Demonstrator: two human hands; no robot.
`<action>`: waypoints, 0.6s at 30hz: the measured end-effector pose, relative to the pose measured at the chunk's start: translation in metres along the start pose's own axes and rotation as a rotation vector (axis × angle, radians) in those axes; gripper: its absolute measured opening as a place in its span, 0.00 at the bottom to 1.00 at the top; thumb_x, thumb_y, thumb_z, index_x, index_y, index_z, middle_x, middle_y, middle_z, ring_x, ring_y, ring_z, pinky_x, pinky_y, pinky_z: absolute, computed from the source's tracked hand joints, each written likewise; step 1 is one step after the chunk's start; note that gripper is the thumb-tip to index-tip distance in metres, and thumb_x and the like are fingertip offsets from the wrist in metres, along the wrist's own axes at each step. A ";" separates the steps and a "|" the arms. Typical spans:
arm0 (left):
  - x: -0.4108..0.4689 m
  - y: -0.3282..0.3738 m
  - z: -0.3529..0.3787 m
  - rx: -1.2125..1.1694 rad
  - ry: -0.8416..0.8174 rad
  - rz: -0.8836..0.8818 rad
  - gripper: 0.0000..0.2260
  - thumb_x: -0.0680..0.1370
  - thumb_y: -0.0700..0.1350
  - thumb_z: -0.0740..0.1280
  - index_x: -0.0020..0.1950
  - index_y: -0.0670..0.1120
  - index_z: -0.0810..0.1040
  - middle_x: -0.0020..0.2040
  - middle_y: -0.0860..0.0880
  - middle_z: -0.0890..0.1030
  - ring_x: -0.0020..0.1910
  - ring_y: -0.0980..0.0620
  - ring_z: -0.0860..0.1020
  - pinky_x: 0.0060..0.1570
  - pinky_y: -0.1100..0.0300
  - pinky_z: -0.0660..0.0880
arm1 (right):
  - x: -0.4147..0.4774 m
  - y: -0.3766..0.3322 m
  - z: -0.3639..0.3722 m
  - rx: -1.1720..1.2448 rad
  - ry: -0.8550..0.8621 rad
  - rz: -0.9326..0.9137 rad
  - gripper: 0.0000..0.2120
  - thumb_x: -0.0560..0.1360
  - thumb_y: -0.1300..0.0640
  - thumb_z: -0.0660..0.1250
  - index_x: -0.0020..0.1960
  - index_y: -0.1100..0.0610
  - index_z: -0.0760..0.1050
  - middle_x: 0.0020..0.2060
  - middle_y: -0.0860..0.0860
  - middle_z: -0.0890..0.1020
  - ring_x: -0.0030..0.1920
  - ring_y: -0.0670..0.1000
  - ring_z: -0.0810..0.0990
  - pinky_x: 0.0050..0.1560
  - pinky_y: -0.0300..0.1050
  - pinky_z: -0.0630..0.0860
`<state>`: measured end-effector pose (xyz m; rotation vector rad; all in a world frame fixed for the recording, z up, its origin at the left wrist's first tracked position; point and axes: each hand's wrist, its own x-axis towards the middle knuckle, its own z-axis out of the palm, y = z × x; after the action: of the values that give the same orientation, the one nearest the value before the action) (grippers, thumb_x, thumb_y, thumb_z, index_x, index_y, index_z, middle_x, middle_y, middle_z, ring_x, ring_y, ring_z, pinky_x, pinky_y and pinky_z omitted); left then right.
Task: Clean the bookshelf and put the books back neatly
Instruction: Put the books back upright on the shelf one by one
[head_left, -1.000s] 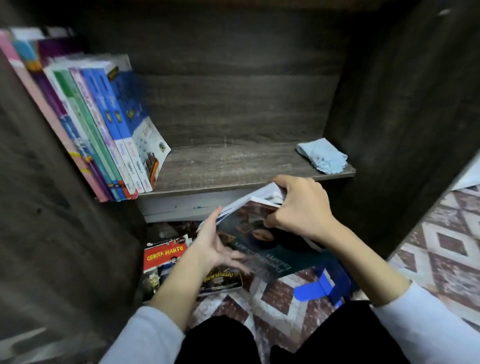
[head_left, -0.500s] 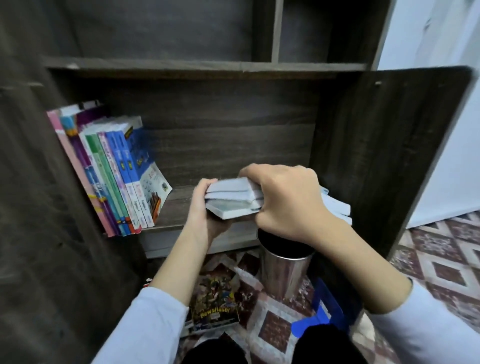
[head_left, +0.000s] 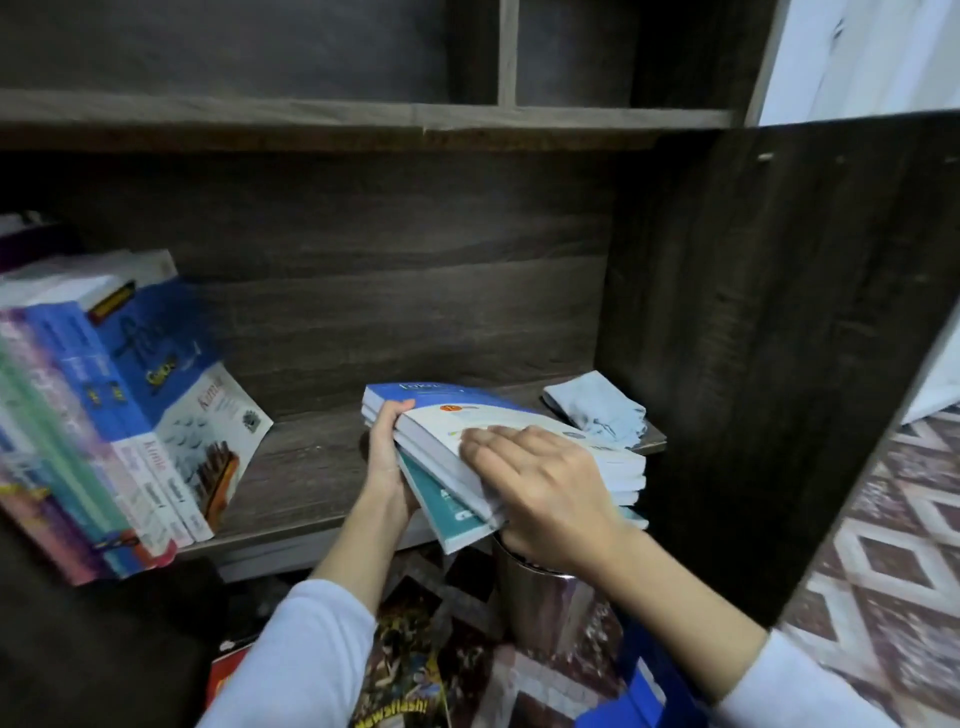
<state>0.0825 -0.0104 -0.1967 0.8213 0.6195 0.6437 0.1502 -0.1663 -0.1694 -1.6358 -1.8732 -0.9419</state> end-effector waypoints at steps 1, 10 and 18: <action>0.007 -0.002 -0.002 0.012 -0.005 -0.013 0.20 0.70 0.53 0.63 0.53 0.40 0.79 0.43 0.39 0.82 0.38 0.43 0.80 0.41 0.58 0.76 | -0.005 0.001 0.009 0.007 0.007 0.017 0.15 0.67 0.59 0.59 0.49 0.60 0.80 0.49 0.53 0.83 0.45 0.54 0.82 0.40 0.44 0.78; 0.035 0.003 -0.021 0.421 0.243 -0.093 0.07 0.77 0.46 0.61 0.44 0.44 0.75 0.27 0.49 0.79 0.28 0.51 0.77 0.27 0.65 0.71 | -0.024 -0.016 0.072 -0.074 0.061 0.082 0.16 0.75 0.57 0.54 0.49 0.57 0.81 0.50 0.51 0.83 0.48 0.54 0.82 0.45 0.46 0.75; 0.014 -0.010 -0.032 0.593 0.256 -0.039 0.06 0.79 0.47 0.63 0.50 0.45 0.76 0.36 0.49 0.77 0.33 0.52 0.74 0.32 0.60 0.72 | -0.032 -0.001 0.122 -0.105 -0.010 0.090 0.15 0.67 0.54 0.61 0.53 0.56 0.69 0.53 0.53 0.81 0.50 0.53 0.73 0.44 0.49 0.65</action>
<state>0.0718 0.0094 -0.2247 1.2836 1.0846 0.5365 0.1653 -0.0944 -0.2724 -1.7737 -1.7676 -1.0101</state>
